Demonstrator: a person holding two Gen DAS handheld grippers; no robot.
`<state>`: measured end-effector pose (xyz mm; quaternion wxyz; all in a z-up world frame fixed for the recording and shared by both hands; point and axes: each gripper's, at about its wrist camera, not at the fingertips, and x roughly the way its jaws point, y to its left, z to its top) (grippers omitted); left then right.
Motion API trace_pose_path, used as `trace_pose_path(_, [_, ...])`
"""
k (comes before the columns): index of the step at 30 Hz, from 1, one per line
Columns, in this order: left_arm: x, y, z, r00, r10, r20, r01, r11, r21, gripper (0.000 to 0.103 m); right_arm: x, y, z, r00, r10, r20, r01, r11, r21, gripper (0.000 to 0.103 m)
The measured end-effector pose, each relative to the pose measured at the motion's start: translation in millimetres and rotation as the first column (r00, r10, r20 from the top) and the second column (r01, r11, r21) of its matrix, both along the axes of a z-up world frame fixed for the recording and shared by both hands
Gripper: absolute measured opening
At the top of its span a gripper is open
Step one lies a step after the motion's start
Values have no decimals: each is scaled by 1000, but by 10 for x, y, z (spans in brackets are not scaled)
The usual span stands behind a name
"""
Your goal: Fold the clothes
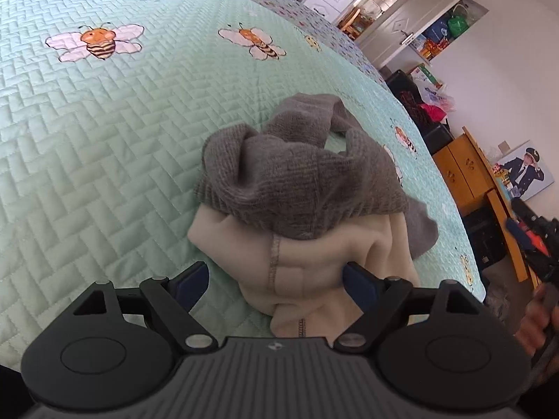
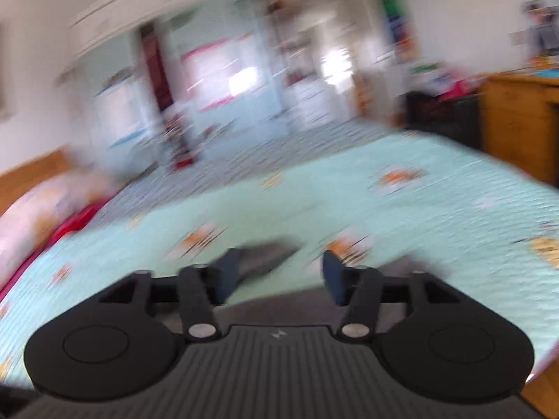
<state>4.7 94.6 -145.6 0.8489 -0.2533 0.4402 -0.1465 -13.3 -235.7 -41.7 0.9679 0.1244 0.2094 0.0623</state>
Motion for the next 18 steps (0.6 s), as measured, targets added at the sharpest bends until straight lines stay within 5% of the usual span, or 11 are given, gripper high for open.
trace_pose_path(4, [-17,-100,18,1000,-23,1,23,999,22,87,143,637,-367,949,289,-125,-294,956,-21,64])
trace_pose_path(10, [90,-190,-100,999,-34,-35,36,998,42,87,397,1120,-810,888,314,-335,-322,946,33,73])
trace_pose_path(13, [232,-266,-133,999,-39,-21,40,998,45,80,460,998,-889,854,367,-369,-302,927,222,33])
trace_pose_path(14, [267,-272,-108,999,-32,-5,32,999,44,67,422,1003,-830,859,369,-355,-301,925,234,27])
trace_pose_path(18, [254,-86,226,990,63,130,-66,997,26,41,381,1028,-532,868,421,-263,-326,883,338,23])
